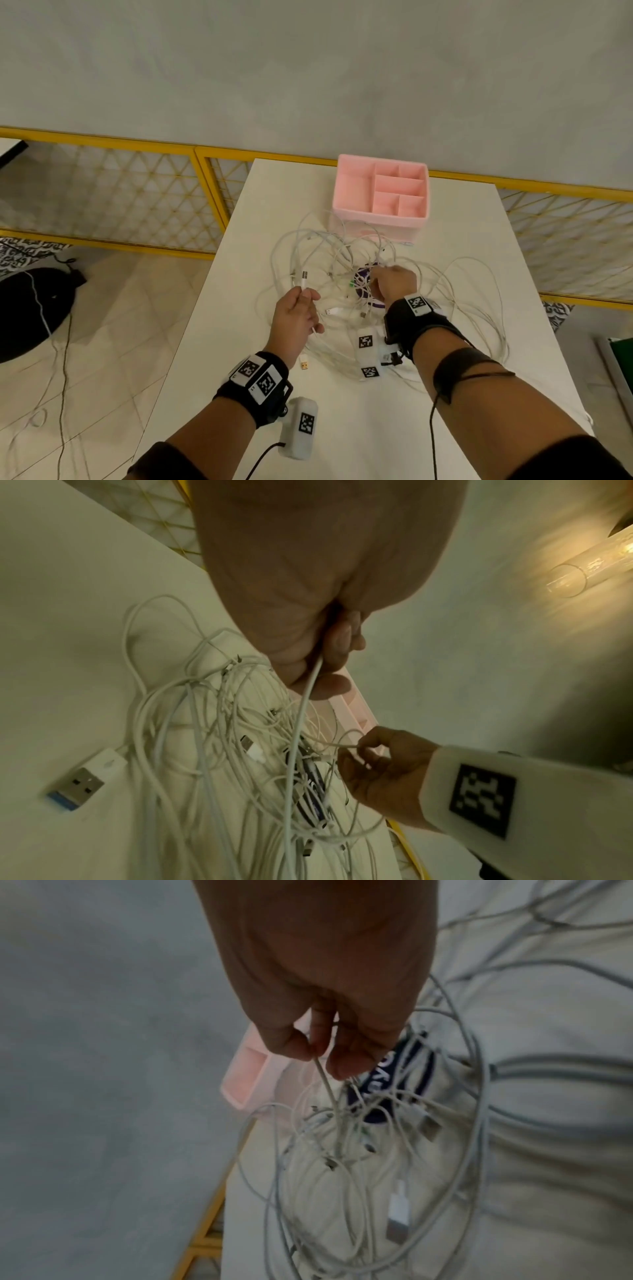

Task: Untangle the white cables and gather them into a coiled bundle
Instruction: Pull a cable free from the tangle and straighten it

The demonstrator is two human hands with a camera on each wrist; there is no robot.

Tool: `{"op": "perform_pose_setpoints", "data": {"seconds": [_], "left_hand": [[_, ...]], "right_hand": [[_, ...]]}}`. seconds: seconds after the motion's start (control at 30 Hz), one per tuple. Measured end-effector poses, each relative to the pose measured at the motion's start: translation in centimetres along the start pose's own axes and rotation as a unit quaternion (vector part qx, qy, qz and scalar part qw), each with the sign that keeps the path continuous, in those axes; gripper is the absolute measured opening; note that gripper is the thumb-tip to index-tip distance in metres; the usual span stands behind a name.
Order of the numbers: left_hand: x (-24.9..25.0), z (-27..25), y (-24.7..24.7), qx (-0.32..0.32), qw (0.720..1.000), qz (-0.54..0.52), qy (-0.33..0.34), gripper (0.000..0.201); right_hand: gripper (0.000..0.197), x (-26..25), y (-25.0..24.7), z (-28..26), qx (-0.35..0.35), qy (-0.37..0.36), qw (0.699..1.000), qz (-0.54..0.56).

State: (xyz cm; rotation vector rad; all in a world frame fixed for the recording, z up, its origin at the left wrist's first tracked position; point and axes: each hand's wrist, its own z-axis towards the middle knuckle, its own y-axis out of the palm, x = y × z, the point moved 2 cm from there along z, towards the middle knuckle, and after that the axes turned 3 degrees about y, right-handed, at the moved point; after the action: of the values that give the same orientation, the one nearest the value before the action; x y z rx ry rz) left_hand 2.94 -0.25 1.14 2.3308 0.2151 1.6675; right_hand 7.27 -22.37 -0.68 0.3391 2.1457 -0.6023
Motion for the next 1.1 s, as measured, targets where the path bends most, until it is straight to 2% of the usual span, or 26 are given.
{"op": "perform_pose_setpoints", "data": {"seconds": [0.07,0.13,0.2,0.27,0.33,0.4,0.53,0.6,0.7,0.9,1.07,1.1], "left_hand": [[0.4,0.3,0.2,0.003,1.0,-0.001,0.006,0.027],[0.9,0.5,0.5,0.005,1.0,0.004,0.01,0.027],[1.5,0.8,0.9,0.009,1.0,0.01,0.017,0.027],[2.1,1.1,1.5,0.008,1.0,0.005,0.023,0.026],[2.6,1.3,2.1,0.003,1.0,-0.005,0.024,0.026],[3.3,1.6,2.8,-0.007,0.999,-0.033,0.02,0.026],[5.1,1.5,4.8,-0.043,0.993,-0.104,0.015,0.024],[5.8,1.7,5.8,-0.05,0.993,-0.108,0.014,0.024],[6.5,2.1,6.9,-0.041,0.995,-0.086,0.005,0.028],[5.6,2.0,7.2,-0.016,0.998,-0.051,-0.04,0.025],[4.8,1.5,7.2,0.011,0.999,-0.017,-0.047,0.028],[4.9,1.4,7.3,0.009,0.999,-0.004,-0.044,0.029]], "right_hand": [[0.013,-2.7,-0.2,-1.3,0.008,-0.056,0.997,0.049],[0.021,-5.5,-0.9,-2.5,-0.025,-0.105,0.99,0.086],[0.021,-8.2,-1.9,-3.5,-0.042,-0.15,0.984,0.091],[0.01,-10.6,-3.0,-4.4,-0.052,-0.197,0.974,0.099],[0.018,-12.5,-4.0,-5.3,-0.063,-0.24,0.963,0.108],[0.014,-13.7,-4.7,-6.3,-0.085,-0.267,0.953,0.118],[0.013,-12.8,-4.5,-7.8,-0.154,-0.269,0.949,0.059],[0.015,-11.2,-3.9,-8.4,-0.18,-0.245,0.952,0.016],[0.02,-8.8,-3.2,-9.1,-0.206,-0.206,0.956,-0.015],[0.021,-6.4,-3.7,-9.5,-0.258,-0.185,0.946,-0.061],[0.008,-5.5,-3.8,-9.6,-0.264,-0.212,0.928,-0.153],[0.015,-5.5,-3.7,-9.7,-0.261,-0.212,0.929,-0.153]]}}
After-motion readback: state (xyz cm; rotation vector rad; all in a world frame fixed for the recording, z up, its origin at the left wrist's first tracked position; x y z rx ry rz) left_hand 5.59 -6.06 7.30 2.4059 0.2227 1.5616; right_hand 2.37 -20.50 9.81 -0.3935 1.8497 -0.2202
